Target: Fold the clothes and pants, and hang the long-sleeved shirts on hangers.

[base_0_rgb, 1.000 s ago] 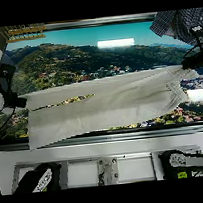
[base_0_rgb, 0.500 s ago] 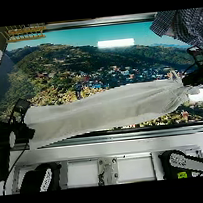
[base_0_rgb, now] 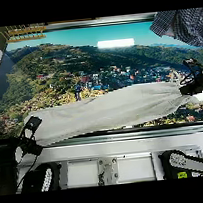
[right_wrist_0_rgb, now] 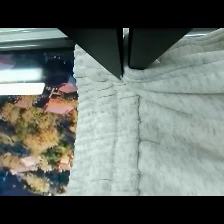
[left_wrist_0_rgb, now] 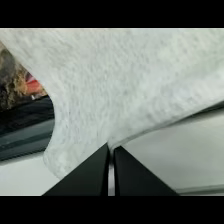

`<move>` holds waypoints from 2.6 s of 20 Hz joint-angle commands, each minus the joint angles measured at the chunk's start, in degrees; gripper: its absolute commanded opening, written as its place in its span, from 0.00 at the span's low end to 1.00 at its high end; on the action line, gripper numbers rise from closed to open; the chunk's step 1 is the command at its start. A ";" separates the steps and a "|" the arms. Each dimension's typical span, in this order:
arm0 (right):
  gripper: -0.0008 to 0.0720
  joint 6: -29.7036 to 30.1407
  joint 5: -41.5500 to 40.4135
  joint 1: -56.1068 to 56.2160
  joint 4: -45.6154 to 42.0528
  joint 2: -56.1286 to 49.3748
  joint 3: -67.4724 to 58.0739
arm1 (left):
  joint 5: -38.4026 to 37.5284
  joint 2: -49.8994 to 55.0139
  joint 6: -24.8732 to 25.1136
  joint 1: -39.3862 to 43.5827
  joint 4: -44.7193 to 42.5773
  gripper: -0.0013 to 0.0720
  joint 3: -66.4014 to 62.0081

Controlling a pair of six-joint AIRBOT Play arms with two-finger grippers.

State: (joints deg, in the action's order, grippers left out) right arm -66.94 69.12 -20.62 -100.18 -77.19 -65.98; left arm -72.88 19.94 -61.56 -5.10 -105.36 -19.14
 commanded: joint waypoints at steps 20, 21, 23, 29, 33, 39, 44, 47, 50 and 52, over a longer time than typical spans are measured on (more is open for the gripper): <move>0.75 -5.53 -0.42 -15.78 20.15 14.32 5.33 | 8.11 29.94 -19.43 -22.16 18.58 0.80 -21.84; 0.75 -5.53 -1.36 -15.78 21.94 14.32 5.33 | 9.44 31.19 -18.82 -24.63 18.47 0.80 -21.84; 0.75 -5.49 -2.43 -15.69 26.53 14.32 5.33 | 11.61 35.30 -16.74 -27.82 18.56 0.80 -21.81; 0.75 -5.49 -2.12 -15.69 29.75 14.32 5.33 | 19.06 47.82 -6.38 -26.32 24.74 0.79 -21.86; 0.75 -5.44 -0.92 -15.69 29.73 14.32 5.33 | 20.61 49.96 0.92 -25.46 35.76 0.79 -21.86; 0.74 -5.46 -0.24 -15.69 29.75 14.32 5.35 | 23.08 51.04 0.50 -25.46 36.39 0.16 -22.10; 0.74 -5.49 0.35 -15.69 29.77 14.29 5.35 | 24.11 44.54 0.50 -25.46 36.37 0.03 -27.32; 0.74 -5.49 0.35 -15.69 29.77 14.29 5.35 | 26.47 42.14 0.66 -25.46 36.35 0.03 -27.21; 0.74 -5.49 0.37 -15.69 29.75 14.29 5.35 | 27.43 44.41 0.70 -25.70 35.89 0.03 -24.90; 0.74 -5.49 0.42 -15.69 29.75 14.32 5.35 | 28.96 47.04 -1.90 -26.51 36.11 0.10 -26.21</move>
State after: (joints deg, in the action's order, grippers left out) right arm -72.40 69.45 -36.29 -70.43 -62.92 -60.64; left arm -46.09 64.86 -61.06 -30.98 -69.17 -44.86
